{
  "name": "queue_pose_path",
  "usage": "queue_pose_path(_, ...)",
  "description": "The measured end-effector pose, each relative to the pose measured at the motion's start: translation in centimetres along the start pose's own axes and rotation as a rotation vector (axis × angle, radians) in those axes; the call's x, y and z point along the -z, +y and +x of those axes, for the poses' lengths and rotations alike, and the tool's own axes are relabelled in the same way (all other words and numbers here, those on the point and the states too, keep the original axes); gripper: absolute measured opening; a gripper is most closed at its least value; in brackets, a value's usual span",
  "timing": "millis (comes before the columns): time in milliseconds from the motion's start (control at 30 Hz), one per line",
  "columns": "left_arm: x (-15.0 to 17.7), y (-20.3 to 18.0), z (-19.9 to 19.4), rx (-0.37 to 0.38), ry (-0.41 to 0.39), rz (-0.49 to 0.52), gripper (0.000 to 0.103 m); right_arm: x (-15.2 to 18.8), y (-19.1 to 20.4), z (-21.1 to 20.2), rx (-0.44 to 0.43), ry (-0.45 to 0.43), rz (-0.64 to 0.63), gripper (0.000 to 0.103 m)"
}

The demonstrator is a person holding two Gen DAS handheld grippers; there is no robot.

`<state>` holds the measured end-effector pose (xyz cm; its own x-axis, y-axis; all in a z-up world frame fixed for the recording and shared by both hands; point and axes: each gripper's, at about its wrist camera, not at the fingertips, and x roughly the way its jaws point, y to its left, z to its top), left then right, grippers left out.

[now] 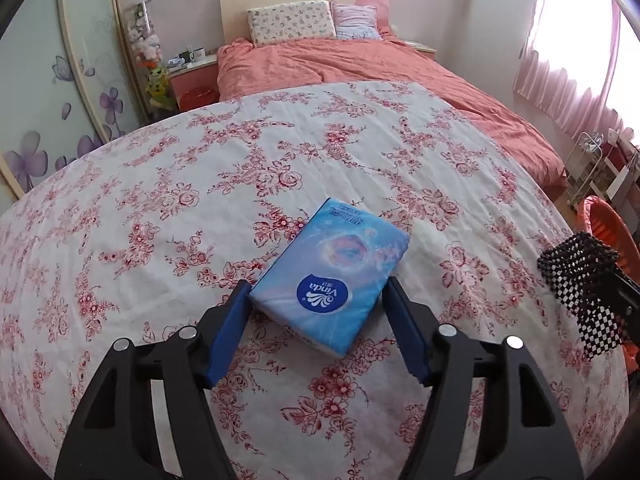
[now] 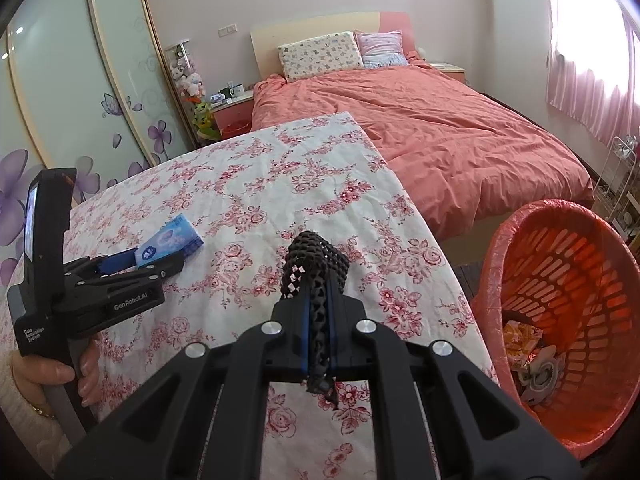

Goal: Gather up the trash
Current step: 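Grasp the blue tissue packet with the left gripper while the right gripper holds the pad, then carry the tissue packet and mesh pad over the orange basket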

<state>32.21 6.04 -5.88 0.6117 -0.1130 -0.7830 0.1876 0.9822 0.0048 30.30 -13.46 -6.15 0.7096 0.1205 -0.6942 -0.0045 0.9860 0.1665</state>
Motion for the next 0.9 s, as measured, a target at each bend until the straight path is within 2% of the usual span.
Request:
queue_pose_path(333, 0.4, -0.9, -1.9, -0.041, -0.057, 0.000, 0.065, 0.3, -0.2, -0.6, -0.002, -0.004, 0.003, 0.008)
queue_pose_path(900, 1.3, -3.1, -5.8, -0.059, -0.121, -0.027, 0.065, 1.1, -1.0, -4.5, -0.006, -0.045, 0.014, 0.008)
